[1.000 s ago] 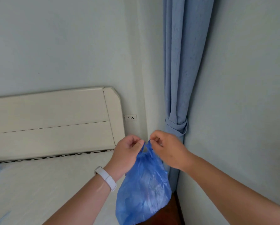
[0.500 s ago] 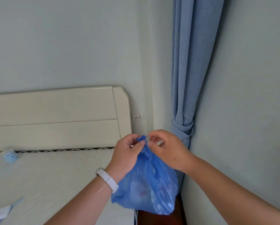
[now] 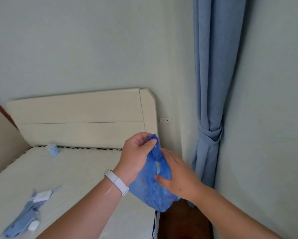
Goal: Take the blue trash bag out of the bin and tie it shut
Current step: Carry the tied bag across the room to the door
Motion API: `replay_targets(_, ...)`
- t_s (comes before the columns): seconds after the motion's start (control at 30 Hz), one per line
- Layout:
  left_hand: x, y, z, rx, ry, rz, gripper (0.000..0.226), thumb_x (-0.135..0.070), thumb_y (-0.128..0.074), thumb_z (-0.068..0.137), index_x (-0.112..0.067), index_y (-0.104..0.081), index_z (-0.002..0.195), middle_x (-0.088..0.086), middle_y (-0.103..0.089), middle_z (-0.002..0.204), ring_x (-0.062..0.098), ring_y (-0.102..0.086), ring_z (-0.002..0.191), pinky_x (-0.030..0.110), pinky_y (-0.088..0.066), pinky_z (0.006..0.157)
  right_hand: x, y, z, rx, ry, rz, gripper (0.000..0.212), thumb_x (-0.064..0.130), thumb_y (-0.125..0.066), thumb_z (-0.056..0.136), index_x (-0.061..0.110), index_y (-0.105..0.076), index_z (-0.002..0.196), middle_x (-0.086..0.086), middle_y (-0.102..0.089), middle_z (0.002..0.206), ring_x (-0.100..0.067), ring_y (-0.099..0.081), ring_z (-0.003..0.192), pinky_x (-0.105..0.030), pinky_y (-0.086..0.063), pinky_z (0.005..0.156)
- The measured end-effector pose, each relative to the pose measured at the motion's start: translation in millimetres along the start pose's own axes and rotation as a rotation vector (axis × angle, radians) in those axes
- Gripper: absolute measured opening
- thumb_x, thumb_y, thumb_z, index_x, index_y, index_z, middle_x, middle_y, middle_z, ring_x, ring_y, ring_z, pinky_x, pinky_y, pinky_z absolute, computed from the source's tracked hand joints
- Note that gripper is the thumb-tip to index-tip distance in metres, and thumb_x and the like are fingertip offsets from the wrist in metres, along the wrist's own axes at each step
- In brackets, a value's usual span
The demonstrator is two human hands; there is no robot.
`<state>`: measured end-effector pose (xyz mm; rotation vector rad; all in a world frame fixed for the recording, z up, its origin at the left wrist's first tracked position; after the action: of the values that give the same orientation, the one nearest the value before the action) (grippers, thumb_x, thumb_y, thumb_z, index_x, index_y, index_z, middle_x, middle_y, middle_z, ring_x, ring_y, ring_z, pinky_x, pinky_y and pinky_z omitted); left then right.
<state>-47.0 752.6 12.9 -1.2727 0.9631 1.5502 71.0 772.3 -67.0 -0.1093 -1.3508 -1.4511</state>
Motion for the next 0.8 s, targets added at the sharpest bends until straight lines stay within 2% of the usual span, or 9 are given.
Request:
replay_targets(0.07, 1, 5, -13, -0.035, 0.025, -0.012, 0.029, 0.0, -0.064, 0.086, -0.023, -0.071, 0.07, 0.001, -0.076, 0.075, 0.014, -0.068, 0.069, 0.024, -0.055, 0.065, 6, -10, -7, 0.008, 0.03, 0.029, 0.08, 0.057, -0.061, 0.079, 0.032, -0.027, 0.147, 0.017, -0.038, 0.146, 0.0, -0.035, 0.132, -0.024, -0.033, 0.106)
replay_targets(0.3, 3, 47, -67, -0.152, 0.078, 0.015, 0.026, -0.003, -0.064, 0.087, -0.022, -0.071, 0.072, 0.006, -0.074, 0.077, 0.018, -0.066, 0.069, 0.029, -0.055, 0.064, 55, -49, -28, 0.076, 0.172, 0.118, 0.072, 0.046, -0.063, 0.077, 0.038, -0.032, 0.142, 0.023, -0.045, 0.135, 0.002, -0.042, 0.124, -0.027, -0.043, 0.099)
replay_targets(0.57, -12, 134, -145, -0.331, 0.042, 0.031, 0.024, -0.006, -0.065, 0.086, -0.025, -0.072, 0.072, 0.004, -0.076, 0.078, 0.017, -0.066, 0.072, 0.029, -0.056, 0.067, 134, -115, -58, 0.216, 0.336, 0.128, 0.078, 0.053, -0.058, 0.081, 0.026, -0.029, 0.149, 0.014, -0.037, 0.15, -0.004, -0.035, 0.135, -0.027, -0.035, 0.108)
replay_targets(0.7, -23, 173, -191, -0.408, 0.023, 0.021, 0.023, -0.006, -0.065, 0.085, -0.024, -0.073, 0.073, 0.005, -0.075, 0.079, 0.018, -0.066, 0.073, 0.028, -0.056, 0.066, 180, -146, -74, 0.274, 0.395, 0.139, 0.076, 0.049, -0.059, 0.08, 0.03, -0.03, 0.147, 0.021, -0.038, 0.146, -0.001, -0.038, 0.131, -0.015, -0.034, 0.1)
replay_targets(0.8, -31, 208, -236, -0.472, 0.011, 0.024, 0.023, -0.007, -0.065, 0.086, -0.024, -0.073, 0.074, 0.006, -0.075, 0.081, 0.018, -0.066, 0.074, 0.028, -0.055, 0.068, 223, -174, -95, 0.325, 0.442, 0.142, 0.072, 0.048, -0.059, 0.079, 0.034, -0.03, 0.145, 0.028, -0.038, 0.138, 0.002, -0.039, 0.126, -0.002, -0.025, 0.092)
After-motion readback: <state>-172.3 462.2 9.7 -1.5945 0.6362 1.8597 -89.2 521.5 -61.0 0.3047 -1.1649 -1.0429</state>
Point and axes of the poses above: each hand's wrist, its own z-axis towards the middle knuckle, its own y-axis out of the back of the hand, x = y × z, the point moved 10 cm from there along z, towards the middle knuckle
